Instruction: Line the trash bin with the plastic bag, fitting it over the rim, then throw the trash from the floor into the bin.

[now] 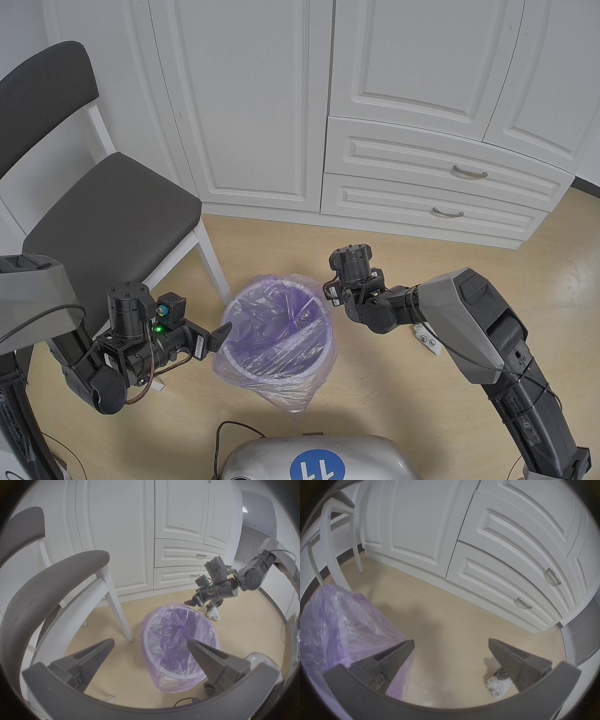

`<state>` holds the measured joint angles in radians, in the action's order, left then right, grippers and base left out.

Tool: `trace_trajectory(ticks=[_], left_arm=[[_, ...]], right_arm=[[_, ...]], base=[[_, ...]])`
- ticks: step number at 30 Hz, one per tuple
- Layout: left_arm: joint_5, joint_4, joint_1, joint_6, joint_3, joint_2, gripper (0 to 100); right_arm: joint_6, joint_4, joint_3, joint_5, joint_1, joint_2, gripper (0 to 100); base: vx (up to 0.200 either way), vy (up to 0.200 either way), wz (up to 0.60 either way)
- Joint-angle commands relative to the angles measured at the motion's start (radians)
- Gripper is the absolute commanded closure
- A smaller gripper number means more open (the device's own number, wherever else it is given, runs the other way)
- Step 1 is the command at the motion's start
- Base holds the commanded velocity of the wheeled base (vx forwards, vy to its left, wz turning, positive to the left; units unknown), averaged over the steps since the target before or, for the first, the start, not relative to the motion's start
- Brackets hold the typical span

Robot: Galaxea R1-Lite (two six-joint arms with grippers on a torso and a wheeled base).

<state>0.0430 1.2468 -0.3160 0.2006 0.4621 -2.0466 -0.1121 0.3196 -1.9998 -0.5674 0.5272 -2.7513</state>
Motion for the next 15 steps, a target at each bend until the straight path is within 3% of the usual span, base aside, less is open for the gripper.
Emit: trace_trajectory(ticks=[1,3,8,15], left_arm=[[0.000,0.000,0.000,0.000,-0.002,-0.001,0],[0.000,0.000,0.000,0.000,-0.002,0.000,0],[0.000,0.000,0.000,0.002,-0.003,0.005,0],[0.002,0.023,-0.005,0.003,-0.025,0.011,0]], right_arm=[[0.000,-0.002,0.000,-0.002,0.013,0.084,0],[0.000,-0.005,0.000,-0.005,0.022,0.108,0],[0.000,-0.102,0.095,-0.014,0.145,0.263,0],[-0.018,-0.234,0.145,-0.012,0.237,0.259,0]], base=[[0.000,0.000,0.00],[0.000,0.000,0.00],[0.000,0.000,0.00],[0.000,0.000,0.00]])
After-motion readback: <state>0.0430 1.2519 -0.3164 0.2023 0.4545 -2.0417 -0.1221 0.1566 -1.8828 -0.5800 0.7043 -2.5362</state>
